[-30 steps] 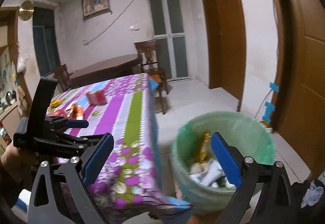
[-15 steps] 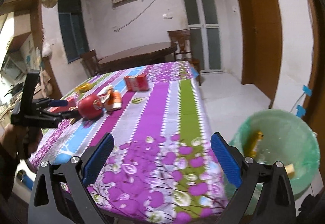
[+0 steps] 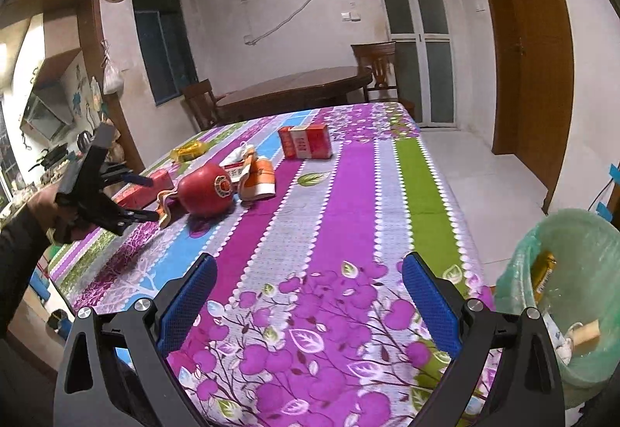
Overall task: Collect trash
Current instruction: 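Move both tools back over the table toward the remaining items, then grasp the orange-and-white carton with the left tool while the right tool grasps the white mask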
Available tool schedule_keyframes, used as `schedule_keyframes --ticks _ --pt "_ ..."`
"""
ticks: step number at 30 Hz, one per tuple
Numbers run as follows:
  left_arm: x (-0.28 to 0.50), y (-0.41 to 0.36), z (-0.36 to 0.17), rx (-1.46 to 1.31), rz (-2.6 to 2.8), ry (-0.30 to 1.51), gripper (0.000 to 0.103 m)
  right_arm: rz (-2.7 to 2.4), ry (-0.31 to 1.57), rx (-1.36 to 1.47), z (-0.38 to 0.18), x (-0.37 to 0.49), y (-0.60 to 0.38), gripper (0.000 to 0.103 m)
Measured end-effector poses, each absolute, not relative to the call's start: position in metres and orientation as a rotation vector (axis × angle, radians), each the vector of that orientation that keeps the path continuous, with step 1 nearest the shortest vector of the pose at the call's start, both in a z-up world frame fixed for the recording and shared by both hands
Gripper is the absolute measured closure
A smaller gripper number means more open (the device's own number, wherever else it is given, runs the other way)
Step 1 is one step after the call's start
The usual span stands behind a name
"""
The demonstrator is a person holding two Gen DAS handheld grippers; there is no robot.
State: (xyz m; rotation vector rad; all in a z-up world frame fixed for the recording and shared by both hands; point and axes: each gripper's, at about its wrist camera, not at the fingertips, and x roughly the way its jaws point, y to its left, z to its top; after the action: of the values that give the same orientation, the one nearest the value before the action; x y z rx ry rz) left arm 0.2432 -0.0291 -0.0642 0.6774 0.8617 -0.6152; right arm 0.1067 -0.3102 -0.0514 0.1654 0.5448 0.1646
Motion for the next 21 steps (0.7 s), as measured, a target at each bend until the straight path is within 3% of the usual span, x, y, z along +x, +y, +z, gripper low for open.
schedule_keyframes --ticks 5,13,21 --pt "0.262 -0.029 -0.075 0.643 -0.686 0.916 0.014 0.159 0.560 0.159 -0.054 0.116 -0.303 0.007" --pt "0.257 -0.024 -0.077 0.589 -0.689 0.923 0.016 0.184 0.569 0.146 -0.055 0.129 -0.288 0.007" --pt "0.207 0.001 -0.059 0.420 -0.562 0.823 0.017 0.238 0.562 0.129 -0.052 0.140 -0.269 0.007"
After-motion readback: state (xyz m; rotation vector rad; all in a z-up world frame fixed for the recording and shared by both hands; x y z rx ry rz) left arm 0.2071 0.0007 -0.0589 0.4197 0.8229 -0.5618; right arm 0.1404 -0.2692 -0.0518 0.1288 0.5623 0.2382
